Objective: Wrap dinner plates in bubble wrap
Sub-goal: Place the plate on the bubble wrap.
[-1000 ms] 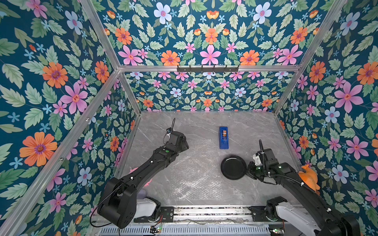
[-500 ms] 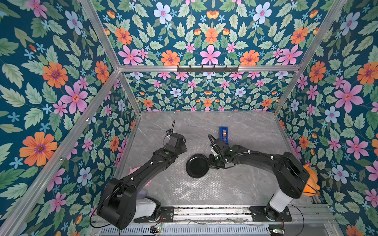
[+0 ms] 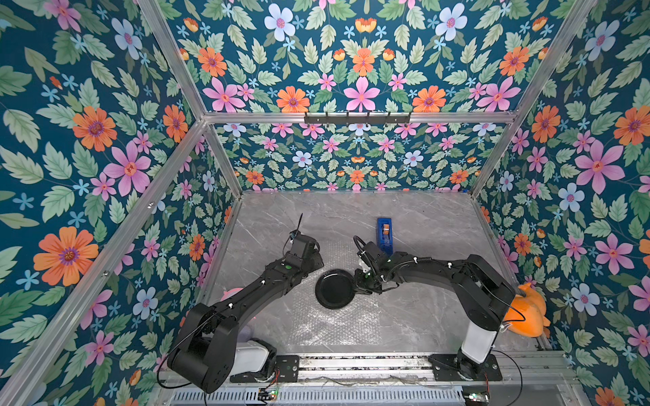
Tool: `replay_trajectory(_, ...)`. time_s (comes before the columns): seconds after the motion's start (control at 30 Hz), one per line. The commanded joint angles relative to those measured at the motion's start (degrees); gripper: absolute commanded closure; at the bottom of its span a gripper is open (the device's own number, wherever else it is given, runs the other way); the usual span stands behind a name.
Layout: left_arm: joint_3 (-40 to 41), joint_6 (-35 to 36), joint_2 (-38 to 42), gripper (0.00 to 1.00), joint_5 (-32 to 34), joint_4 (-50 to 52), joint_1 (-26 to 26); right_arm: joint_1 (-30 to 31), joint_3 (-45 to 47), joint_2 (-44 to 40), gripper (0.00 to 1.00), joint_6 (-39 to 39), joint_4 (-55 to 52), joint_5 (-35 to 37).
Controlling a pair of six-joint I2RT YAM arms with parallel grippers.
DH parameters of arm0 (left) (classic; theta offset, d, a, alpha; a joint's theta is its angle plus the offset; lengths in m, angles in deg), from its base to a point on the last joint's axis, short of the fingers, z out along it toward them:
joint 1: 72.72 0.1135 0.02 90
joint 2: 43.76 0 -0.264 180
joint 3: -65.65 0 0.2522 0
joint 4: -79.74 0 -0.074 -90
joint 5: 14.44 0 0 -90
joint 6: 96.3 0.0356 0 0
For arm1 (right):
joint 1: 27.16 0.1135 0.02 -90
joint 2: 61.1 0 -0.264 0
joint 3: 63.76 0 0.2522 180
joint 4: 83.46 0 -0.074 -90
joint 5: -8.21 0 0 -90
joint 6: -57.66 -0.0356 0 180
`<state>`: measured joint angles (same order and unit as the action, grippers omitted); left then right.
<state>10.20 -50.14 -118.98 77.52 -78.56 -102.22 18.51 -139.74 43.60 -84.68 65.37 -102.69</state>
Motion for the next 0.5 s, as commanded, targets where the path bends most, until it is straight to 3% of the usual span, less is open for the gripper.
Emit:
replay_trajectory(0.0, 0.79, -1.36, -0.83, 0.72, -1.79, -1.25, -0.64, 0.12, -0.91, 1.05, 1.00, -0.43, -4.37, 2.74)
replay_trajectory(0.13, 2.47, -3.55, -3.99, 0.75, -4.55, -3.66, -1.25, 0.48, -0.83, -2.72, 0.68, 0.31, -6.66, 3.86)
replay_trajectory(0.17, 2.81, -4.21, -4.41, 0.76, -5.19, -4.46, -1.50, 0.92, -1.20, -3.98, 0.64, 0.91, -8.35, 4.45)
replay_trajectory(0.33, 3.62, -6.15, -5.74, 0.77, -7.76, -8.29, -3.34, 6.92, -0.21, -11.88, 0.63, 1.38, -22.26, 8.45)
replay_trajectory(0.47, 2.78, -6.16, -8.01, 0.78, -9.49, -9.43, -4.16, 12.23, 8.51, -18.19, 0.65, -5.67, -24.92, 8.44)
